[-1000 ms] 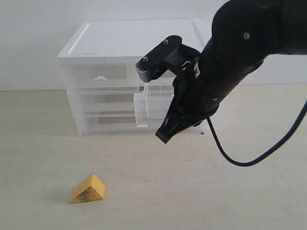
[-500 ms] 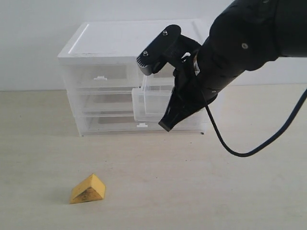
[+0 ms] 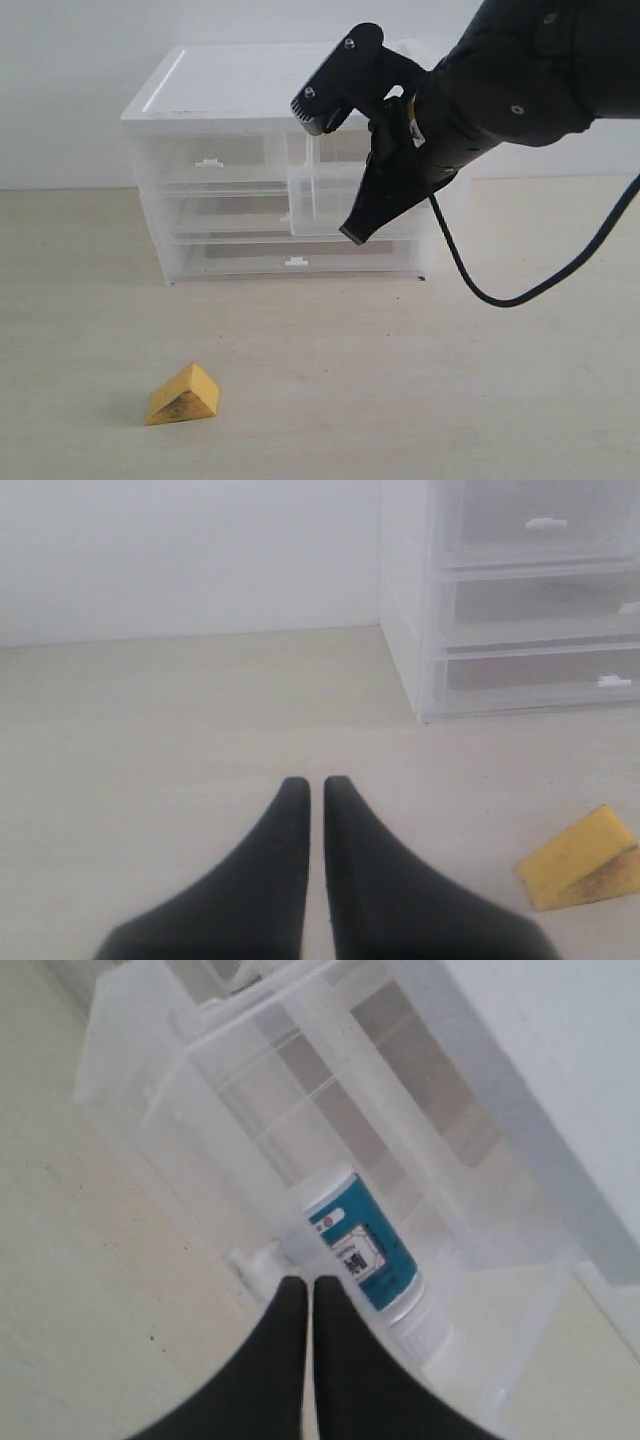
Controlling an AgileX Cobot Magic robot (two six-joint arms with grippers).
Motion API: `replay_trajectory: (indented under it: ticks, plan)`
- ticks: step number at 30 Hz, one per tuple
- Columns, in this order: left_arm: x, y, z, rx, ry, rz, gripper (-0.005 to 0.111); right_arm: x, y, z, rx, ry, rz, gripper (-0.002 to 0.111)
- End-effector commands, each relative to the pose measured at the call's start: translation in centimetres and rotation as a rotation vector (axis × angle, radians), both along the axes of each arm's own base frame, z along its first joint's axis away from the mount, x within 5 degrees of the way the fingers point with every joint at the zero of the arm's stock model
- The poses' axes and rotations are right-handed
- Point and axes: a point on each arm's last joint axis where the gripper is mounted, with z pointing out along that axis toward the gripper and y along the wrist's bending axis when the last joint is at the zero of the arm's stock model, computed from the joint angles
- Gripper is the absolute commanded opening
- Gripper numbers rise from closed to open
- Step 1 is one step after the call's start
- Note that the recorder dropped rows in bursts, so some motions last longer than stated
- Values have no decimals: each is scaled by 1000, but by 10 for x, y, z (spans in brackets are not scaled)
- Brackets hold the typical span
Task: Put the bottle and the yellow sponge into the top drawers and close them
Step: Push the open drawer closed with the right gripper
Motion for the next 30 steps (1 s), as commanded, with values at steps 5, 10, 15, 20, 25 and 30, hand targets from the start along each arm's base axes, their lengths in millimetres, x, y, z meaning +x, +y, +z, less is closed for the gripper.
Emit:
replay_trajectory:
  ticks: [5, 10, 15, 20, 25, 30]
  plan:
    - [0, 0, -1, -10, -6, 3, 4, 5, -9, 1, 85, 35, -96, 0]
    - [0, 0, -1, -10, -6, 3, 4, 2, -1, 16, 141, 116, -61, 0]
    - [0, 0, -1, -10, -6, 3, 4, -4, 1, 36, 136, 215, -54, 0]
    - [0, 0, -1, -10, -6, 3, 4, -6, -3, 29, 70, 290, -79, 0]
    - [0, 0, -1, -10, -6, 3, 4, 9, -5, 8, 23, 334, -90, 0]
    - [0, 0, -1, -10, -4, 3, 4, 31, -13, -3, 40, 328, -134, 0]
